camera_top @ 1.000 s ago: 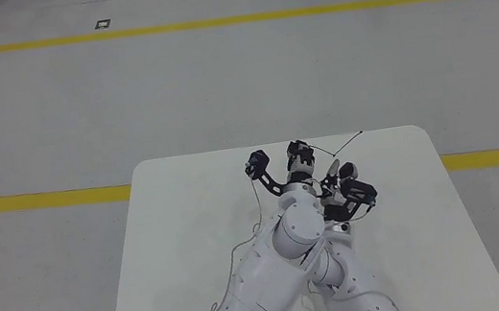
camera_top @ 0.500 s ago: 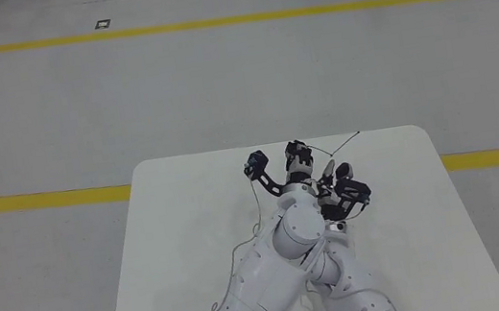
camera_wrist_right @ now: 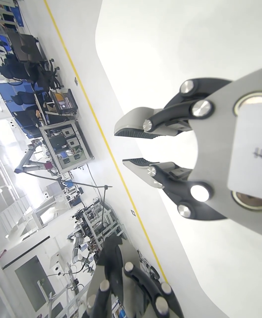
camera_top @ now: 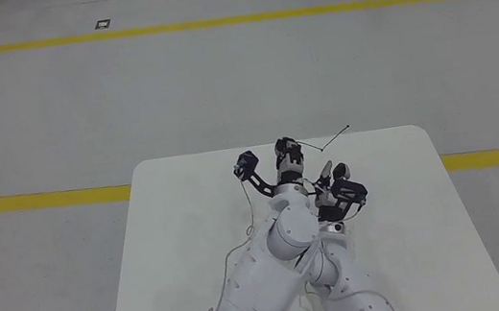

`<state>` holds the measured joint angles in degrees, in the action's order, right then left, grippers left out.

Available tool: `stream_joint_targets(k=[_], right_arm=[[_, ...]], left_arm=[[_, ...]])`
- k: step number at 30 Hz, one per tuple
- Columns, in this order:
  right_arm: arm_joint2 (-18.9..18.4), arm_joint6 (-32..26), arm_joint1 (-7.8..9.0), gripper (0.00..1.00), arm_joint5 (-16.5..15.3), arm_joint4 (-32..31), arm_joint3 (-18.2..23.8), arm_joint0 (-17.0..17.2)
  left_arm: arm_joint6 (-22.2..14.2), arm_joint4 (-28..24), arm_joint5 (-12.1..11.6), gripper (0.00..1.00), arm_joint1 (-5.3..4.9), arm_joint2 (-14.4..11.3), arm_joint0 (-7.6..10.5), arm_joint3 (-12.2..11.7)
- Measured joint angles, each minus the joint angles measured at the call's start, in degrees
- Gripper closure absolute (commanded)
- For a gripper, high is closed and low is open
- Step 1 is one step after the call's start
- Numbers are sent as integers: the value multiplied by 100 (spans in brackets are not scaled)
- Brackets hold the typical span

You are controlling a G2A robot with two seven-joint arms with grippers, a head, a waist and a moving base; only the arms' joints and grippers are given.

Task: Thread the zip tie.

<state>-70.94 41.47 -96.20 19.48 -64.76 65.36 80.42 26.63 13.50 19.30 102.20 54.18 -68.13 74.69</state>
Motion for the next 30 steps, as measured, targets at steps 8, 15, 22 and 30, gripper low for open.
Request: stream_joint_targets(k=[8,15,22,30], right_arm=[[-21,-42,-27,83,0,-33,-62,-42],[-40,-54,-30,82,-5,-6,-35,-37],[-5,-93,-32,82,-22,-85,-149,-79],[20,-85,-49,82,-9,-68,-299,-178]], left_arm=[[-8,255,19,100,15,-76,82,-306],[87,388,18,100,40,-22,116,-419],[-175,390,18,100,37,-28,76,-316],[-355,412,18,100,19,-11,34,-248]])
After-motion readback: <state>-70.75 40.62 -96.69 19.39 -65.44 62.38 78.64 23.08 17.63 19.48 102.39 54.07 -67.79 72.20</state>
